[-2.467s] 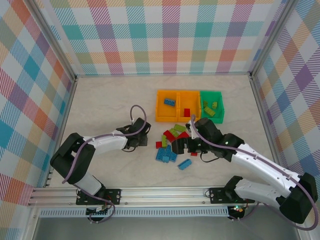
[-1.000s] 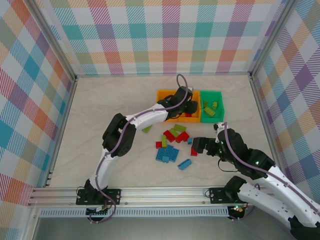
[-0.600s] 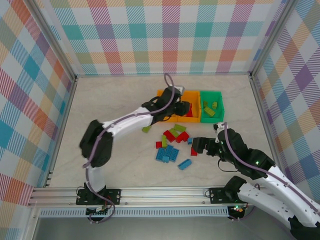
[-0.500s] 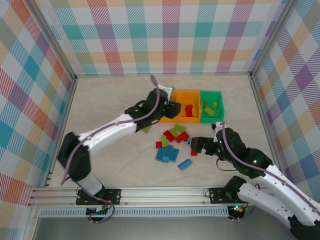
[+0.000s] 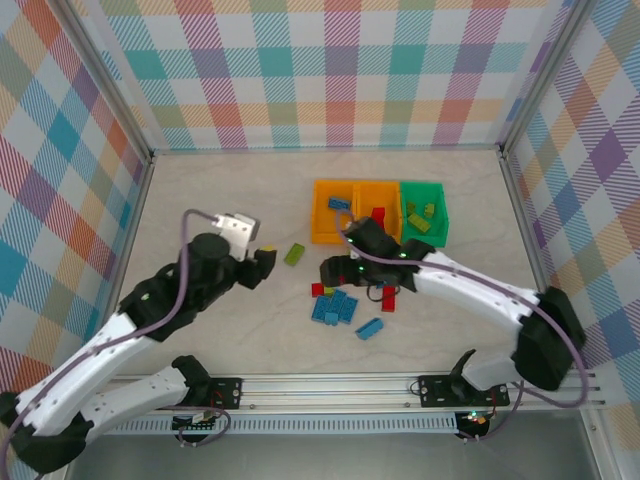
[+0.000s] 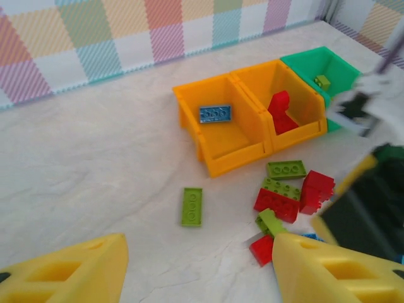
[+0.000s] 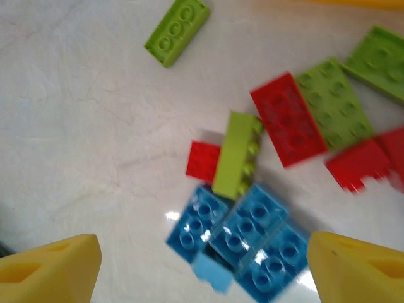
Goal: Sort the legos into containers by color
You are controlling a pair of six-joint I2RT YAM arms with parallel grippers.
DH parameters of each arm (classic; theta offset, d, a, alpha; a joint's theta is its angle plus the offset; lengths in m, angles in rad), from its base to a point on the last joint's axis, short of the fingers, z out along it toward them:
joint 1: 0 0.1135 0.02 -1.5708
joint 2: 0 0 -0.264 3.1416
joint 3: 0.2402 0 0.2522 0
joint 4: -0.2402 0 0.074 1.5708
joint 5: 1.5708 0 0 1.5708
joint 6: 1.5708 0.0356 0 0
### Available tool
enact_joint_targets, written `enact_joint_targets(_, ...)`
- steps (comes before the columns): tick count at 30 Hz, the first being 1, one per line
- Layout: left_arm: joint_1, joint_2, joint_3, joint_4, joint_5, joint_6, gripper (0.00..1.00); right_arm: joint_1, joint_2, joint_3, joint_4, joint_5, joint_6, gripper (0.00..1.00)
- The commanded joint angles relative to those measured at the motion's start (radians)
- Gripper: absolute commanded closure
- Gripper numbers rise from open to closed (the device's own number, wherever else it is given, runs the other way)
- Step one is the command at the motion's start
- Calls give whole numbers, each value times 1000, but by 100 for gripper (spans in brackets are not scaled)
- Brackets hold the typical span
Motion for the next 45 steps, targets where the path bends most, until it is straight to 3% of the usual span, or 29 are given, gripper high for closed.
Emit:
enact_joint_targets(1, -12, -27, 10, -154, 5, 68, 26, 35, 129, 113, 55, 91, -10, 13)
enact_joint_targets(4, -13, -51, -5, -206, 54, 114, 7, 54, 259, 219, 38, 131, 26, 12)
enact_joint_targets(6, -12, -62, -30, -223, 89, 179, 1, 64, 331, 270, 47, 147, 38, 11)
enact_joint_targets(13, -12, -81, -126, -170, 199, 263, 0, 76, 551, 436, 51, 236, 59, 10)
enact_joint_targets(19, -13, -60, -128, -182, 195, 262, 0, 86, 673, 546, 49, 318, 88, 5)
enact_joint_targets(24, -13, -66, -131, -180, 194, 257, 0, 86, 745, 611, 31, 382, 120, 8)
enact_joint_targets(29, -12, -69, -134, -180, 197, 253, 0, 97, 793, 651, -25, 404, 166, 19)
enact_joint_targets(31, -13, -69, -135, -180, 196, 251, 0, 101, 799, 650, -40, 401, 170, 30)
enact_joint_targets(36, -12, -73, -132, -183, 226, 257, 0, 106, 767, 587, -29, 386, 166, 45)
enact_joint_targets(45, -12, -170, -161, -123, 516, 333, 0, 104, 609, 373, 146, 341, 80, 77)
